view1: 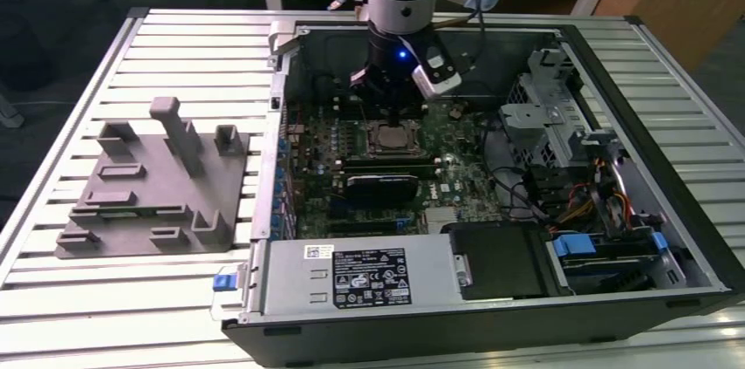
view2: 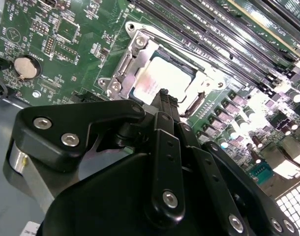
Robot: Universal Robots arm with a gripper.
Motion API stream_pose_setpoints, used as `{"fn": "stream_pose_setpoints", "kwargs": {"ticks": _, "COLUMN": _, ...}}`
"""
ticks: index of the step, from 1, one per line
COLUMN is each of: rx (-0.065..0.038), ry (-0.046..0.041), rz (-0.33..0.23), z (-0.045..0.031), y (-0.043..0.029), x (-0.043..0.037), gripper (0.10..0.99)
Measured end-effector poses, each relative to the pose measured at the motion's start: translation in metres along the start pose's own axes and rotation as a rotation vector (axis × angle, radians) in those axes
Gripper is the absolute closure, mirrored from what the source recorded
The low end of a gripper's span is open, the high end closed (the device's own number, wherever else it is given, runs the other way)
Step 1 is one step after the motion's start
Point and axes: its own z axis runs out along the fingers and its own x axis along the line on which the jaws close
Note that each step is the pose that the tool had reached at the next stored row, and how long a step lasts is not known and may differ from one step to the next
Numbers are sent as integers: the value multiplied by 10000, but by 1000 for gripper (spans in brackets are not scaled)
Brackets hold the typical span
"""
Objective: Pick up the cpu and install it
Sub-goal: 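Install the first cpu locking lever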
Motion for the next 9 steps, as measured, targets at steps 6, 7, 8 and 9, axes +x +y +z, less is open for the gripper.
{"fn": "stream_pose_setpoints", "kwargs": {"ticks": 6, "rx": -1, "ry": 0, "rz": 1, "z": -4, "y": 0, "x": 87, "gripper": 980}}
{"fn": "stream_pose_setpoints", "kwargs": {"ticks": 7, "rx": 0, "ry": 0, "rz": 0, "z": -5, "y": 0, "x": 98, "gripper": 980}}
{"fn": "stream_pose_setpoints", "kwargs": {"ticks": 8, "rx": 0, "ry": 0, "rz": 0, "z": -5, "y": 0, "x": 111, "gripper": 980}}
{"fn": "stream_pose_setpoints", "kwargs": {"ticks": 9, "rx": -1, "ry": 0, "rz": 0, "z": -5, "y": 0, "x": 122, "gripper": 980}}
